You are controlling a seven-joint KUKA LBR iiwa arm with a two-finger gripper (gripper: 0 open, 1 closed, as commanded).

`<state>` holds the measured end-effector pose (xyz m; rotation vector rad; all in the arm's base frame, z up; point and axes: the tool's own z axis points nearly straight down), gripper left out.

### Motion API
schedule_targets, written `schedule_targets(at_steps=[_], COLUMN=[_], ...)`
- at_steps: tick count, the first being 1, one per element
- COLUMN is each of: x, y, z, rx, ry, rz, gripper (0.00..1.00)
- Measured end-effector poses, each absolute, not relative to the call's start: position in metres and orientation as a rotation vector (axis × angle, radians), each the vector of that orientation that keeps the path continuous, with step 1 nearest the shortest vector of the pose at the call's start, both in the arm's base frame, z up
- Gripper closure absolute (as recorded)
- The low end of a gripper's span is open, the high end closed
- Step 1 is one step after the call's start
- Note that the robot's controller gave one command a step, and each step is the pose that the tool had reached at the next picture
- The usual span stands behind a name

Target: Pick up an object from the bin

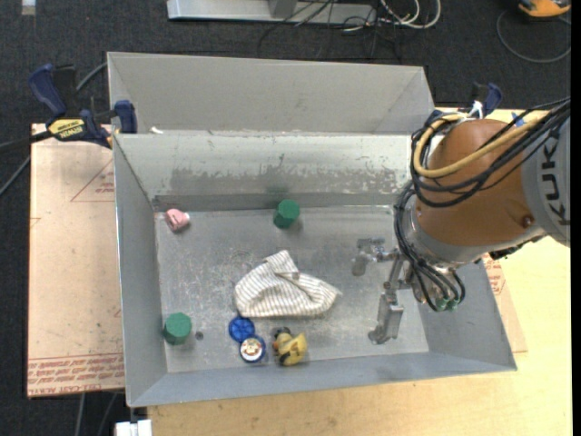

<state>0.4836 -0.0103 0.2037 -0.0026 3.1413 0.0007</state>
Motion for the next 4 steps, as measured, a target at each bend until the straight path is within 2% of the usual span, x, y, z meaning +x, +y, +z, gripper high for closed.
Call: schedule_targets(at_steps=[1, 2, 3, 4], x=[0.484, 0.480, 0.518, 0.483], y=[-0.010, 0.070, 0.073, 0.084], z=[0.204, 0.127, 0.128, 0.071], rx=[-0.003, -0.245, -0.347, -0.644], ry=[3.141, 3.131, 3.117, 3.068], rz=[0.001, 0.003, 0.002, 0.004], gripper=[0.00, 0.00, 0.00, 1.00])
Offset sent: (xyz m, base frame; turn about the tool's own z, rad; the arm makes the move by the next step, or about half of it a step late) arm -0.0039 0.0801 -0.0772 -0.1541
